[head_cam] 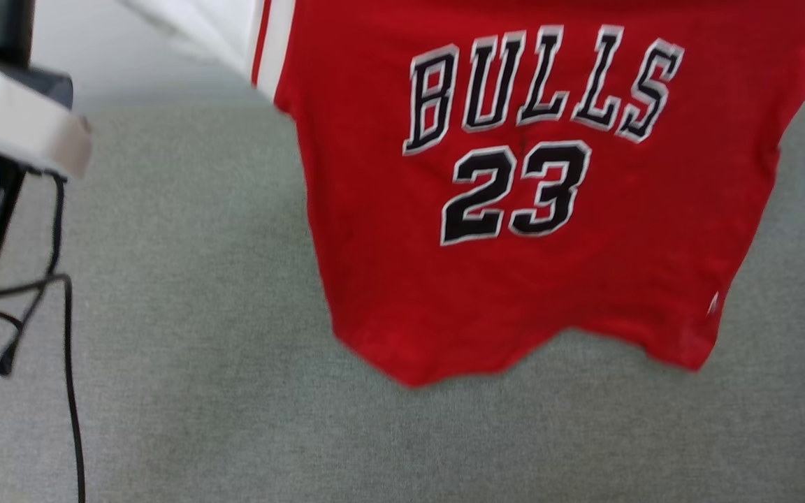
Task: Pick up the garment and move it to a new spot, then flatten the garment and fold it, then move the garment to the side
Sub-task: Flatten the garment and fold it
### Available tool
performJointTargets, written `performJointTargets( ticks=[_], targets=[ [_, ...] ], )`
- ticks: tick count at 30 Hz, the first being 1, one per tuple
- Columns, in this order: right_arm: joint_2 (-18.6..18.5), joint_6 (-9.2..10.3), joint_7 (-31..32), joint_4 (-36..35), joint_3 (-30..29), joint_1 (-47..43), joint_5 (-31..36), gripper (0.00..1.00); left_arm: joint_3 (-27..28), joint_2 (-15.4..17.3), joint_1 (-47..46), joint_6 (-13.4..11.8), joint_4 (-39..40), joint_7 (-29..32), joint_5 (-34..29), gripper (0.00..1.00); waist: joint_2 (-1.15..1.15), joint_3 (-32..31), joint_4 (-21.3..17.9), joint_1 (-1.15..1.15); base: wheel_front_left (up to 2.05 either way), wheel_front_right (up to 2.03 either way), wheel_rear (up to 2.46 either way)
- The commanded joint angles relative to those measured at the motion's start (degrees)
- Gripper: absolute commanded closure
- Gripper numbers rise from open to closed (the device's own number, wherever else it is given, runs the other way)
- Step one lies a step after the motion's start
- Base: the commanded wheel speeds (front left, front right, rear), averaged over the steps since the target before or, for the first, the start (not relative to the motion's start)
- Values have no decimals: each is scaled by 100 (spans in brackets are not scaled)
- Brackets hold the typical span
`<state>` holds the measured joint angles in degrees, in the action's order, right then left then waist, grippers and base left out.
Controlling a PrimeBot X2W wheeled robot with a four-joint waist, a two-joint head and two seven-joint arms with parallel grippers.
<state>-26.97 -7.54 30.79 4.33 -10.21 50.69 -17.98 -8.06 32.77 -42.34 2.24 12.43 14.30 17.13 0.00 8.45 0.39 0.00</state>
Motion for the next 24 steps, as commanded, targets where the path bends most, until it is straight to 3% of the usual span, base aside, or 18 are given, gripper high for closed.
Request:
performJointTargets(
  ticks=[1,11,24],
  targets=[
    [-5,9,-32,81,-8,179,-25,100,-44,35,-198,62,-126,0,-10,100,0,314,28,0,0,0,0],
    [-88,9,-357,957,-59,1810,166,100,-429,150,-2228,411,-1331,-141,-47,100,0,1557,115,0,0,0,0],
    [381,9,-1207,2688,-36,4079,825,100,-807,-187,-4834,474,-3599,-1579,-451,100,0,2769,184,0,0,0,0]
  ],
)
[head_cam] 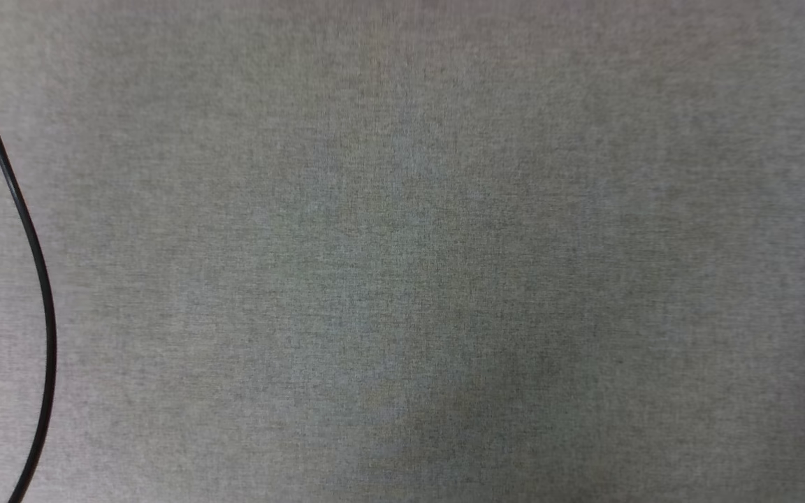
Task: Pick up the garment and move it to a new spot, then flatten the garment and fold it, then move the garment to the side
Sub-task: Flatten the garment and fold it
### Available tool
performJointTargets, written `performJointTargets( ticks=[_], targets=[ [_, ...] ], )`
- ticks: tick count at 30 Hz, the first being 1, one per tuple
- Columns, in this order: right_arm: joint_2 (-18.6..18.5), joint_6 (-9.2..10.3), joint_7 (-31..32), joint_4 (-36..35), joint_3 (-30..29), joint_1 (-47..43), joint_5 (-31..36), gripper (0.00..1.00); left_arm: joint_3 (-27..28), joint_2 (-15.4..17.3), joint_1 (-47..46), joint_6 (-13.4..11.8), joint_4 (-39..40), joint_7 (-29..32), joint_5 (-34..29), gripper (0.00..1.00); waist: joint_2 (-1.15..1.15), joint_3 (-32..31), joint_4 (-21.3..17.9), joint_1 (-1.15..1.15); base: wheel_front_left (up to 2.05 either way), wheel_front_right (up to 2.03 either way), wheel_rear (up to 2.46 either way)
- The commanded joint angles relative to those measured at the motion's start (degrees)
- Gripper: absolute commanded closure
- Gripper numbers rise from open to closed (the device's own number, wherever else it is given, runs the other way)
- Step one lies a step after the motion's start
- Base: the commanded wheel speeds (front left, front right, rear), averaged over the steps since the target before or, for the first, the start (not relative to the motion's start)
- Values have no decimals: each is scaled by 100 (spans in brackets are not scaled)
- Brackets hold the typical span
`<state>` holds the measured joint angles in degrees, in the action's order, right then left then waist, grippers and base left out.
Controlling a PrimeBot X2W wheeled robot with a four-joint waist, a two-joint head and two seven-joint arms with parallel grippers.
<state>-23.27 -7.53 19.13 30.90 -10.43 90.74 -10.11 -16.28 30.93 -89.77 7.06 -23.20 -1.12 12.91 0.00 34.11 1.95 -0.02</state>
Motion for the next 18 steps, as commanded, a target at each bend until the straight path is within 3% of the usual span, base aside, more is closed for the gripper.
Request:
performJointTargets(
  ticks=[1,9,18],
  targets=[
    [51,8,-141,162,-40,221,78,100,13,-50,-237,-56,-213,-158,-56,100,0,264,33,2,0,0,0],
    [315,9,-1168,1040,-524,939,412,100,32,-283,-1000,-251,-1296,-1209,-197,100,0,546,59,2,0,0,0],
    [403,9,-1758,1693,-558,491,187,100,-41,-496,-435,-167,-1602,-1412,-112,100,0,424,63,2,0,0,0]
  ],
)
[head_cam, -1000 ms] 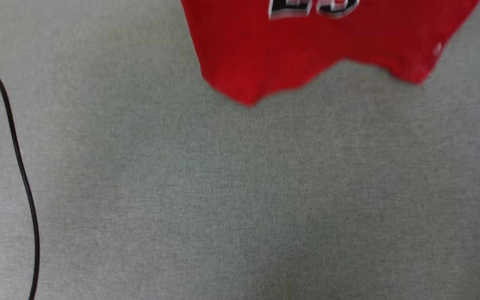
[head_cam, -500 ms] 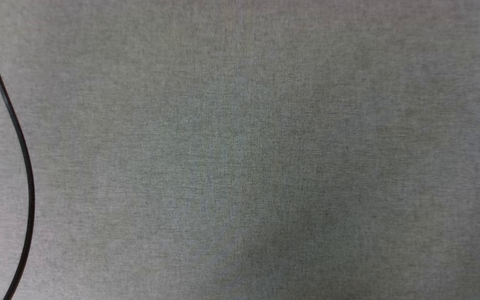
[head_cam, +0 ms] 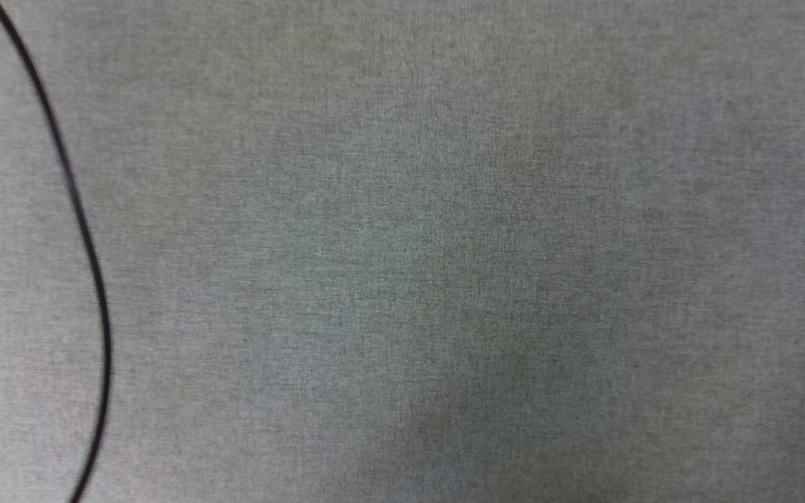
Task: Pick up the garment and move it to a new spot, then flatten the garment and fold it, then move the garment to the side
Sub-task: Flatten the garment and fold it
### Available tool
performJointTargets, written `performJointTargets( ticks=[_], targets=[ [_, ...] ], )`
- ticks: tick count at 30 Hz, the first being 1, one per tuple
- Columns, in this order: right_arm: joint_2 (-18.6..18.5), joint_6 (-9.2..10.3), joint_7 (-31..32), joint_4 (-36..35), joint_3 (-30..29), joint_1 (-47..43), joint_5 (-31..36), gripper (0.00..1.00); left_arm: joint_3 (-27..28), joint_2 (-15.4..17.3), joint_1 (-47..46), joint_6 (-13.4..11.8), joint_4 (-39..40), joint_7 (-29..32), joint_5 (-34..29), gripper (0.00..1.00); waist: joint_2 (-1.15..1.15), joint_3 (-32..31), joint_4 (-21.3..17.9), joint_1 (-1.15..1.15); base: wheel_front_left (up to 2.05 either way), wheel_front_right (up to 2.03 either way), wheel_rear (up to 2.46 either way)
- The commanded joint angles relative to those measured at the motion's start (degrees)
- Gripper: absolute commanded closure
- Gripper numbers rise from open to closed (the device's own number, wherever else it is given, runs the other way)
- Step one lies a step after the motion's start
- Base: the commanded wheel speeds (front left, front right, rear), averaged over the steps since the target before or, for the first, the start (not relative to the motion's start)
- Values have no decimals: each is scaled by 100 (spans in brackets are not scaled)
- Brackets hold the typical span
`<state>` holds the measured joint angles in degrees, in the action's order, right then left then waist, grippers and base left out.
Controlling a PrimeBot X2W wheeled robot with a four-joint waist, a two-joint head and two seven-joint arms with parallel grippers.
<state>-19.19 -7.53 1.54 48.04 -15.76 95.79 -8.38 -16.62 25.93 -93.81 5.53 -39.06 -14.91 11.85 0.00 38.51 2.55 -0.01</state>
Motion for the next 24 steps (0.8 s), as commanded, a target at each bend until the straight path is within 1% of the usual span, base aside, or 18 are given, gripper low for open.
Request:
performJointTargets(
  ticks=[1,5,11,16,21,24],
  targets=[
    [-10,8,-49,26,16,-120,-50,100,5,-30,122,-8,32,-34,17,100,0,-68,3,1,0,0,0],
    [-16,8,-190,208,104,-623,-343,100,63,-140,874,11,230,-31,98,100,0,-347,-1,1,0,0,0],
    [10,8,-251,369,373,-1758,-846,100,178,-380,2319,-21,512,-29,248,100,0,-1010,-25,1,0,0,0],
    [0,8,-137,425,800,-2893,-1283,100,209,-615,3662,-28,484,-28,389,100,0,-1621,-52,1,0,0,0],
    [-24,8,-88,347,1011,-3988,-1805,100,122,-753,4797,15,369,-29,418,100,0,-2122,-39,1,0,0,0],
    [-50,7,-28,266,1156,-4624,-2086,100,98,-772,5342,28,298,-29,427,100,0,-2426,-42,1,0,0,0]
  ],
)
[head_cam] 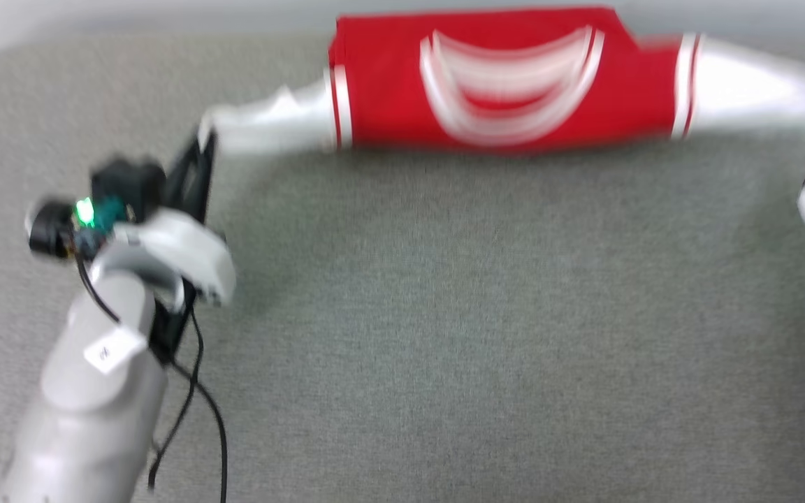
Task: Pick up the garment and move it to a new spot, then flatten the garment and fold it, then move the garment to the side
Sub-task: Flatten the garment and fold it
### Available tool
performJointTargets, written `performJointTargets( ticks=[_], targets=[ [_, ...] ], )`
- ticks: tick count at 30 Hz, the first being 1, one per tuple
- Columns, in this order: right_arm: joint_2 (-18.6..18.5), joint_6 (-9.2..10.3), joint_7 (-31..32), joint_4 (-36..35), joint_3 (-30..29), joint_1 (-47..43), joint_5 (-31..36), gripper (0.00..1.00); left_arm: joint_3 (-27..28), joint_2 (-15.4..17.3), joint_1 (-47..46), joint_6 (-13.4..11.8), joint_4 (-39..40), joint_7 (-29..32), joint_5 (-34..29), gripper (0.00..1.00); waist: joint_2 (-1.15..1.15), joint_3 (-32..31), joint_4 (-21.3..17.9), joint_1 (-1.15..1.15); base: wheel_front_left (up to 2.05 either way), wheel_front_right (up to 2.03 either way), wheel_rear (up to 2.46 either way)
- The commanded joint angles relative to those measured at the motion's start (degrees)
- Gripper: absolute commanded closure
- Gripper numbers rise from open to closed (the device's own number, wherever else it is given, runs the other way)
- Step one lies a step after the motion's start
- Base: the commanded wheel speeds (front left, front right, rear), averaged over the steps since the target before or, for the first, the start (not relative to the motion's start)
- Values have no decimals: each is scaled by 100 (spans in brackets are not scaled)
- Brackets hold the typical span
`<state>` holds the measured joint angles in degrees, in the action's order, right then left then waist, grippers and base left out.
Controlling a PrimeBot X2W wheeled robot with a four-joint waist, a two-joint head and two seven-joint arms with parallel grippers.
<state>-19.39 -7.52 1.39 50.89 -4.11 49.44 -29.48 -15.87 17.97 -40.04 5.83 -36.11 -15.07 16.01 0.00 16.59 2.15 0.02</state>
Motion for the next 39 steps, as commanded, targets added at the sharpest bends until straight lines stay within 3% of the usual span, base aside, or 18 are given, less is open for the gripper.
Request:
performJointTargets(
  ticks=[1,13,24,33,39],
  targets=[
    [-57,7,-2,-41,-12,-181,-92,100,17,34,135,3,-22,-13,23,100,0,-312,-4,-2,0,0,0],
    [-359,7,374,-706,358,-2342,-1075,100,-410,133,1908,122,-39,-14,112,100,0,-1181,3,-2,0,0,0],
    [-747,7,733,-1408,771,-4022,-1590,100,-750,308,3095,150,235,131,372,100,0,-1717,5,-2,0,0,0],
    [-1079,7,1217,-1958,882,-4926,-2018,100,-838,595,3934,156,873,550,737,100,0,-1922,16,-2,0,0,0],
    [-1316,7,1799,-2420,823,-5499,-2318,100,-894,891,4529,160,1548,1171,1056,100,0,-1960,35,-2,0,0,0]
  ],
)
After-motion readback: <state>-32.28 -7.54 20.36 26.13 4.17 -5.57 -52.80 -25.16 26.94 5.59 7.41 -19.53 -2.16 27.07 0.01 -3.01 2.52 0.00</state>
